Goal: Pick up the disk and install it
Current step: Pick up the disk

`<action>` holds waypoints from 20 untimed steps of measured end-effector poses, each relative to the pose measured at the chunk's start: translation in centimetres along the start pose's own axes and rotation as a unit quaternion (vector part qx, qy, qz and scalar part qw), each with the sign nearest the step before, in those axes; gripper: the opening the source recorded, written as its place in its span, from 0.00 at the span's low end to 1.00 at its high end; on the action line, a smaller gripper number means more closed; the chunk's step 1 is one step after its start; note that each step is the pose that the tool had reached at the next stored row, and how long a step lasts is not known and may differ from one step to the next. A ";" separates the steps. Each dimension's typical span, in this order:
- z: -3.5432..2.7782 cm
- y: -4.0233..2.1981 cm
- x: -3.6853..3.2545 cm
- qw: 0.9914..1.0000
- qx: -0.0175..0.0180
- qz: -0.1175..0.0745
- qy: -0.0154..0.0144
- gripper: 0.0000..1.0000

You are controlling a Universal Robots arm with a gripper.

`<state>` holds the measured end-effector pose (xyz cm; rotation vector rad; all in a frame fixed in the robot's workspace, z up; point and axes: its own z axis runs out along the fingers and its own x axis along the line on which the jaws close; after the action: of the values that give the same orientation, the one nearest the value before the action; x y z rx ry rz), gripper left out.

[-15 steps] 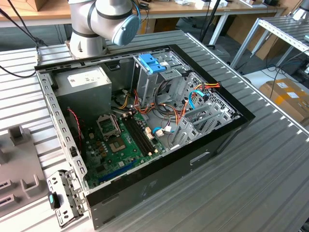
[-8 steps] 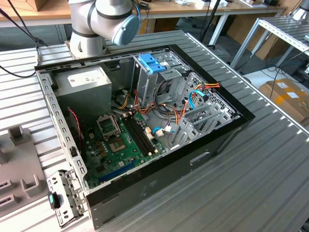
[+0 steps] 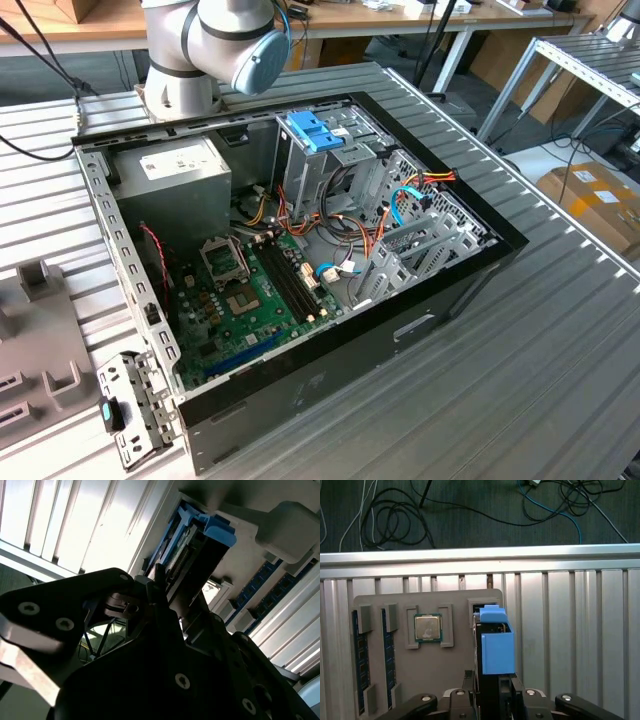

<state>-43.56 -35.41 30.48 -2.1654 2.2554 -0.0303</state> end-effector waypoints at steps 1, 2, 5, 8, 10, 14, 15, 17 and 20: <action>0.00 0.00 0.00 1.000 0.000 0.000 0.000 0.39; 0.01 0.00 0.00 1.000 0.000 0.000 0.000 0.39; 0.02 0.00 0.00 1.000 0.000 0.000 -0.001 0.39; 0.02 0.00 -0.01 1.000 0.000 0.000 -0.013 0.39; 0.01 0.00 0.00 1.000 0.000 0.000 -0.013 0.39; 0.02 0.00 0.00 1.000 0.000 0.000 -0.014 0.39; 0.02 0.00 0.00 1.000 0.000 0.000 -0.014 0.39; 0.02 0.01 0.00 1.000 -0.002 0.000 -0.014 0.39; 0.02 0.00 0.00 1.000 -0.004 0.000 -0.014 0.39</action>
<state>-43.56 -35.41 30.46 -2.1550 2.2456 0.0081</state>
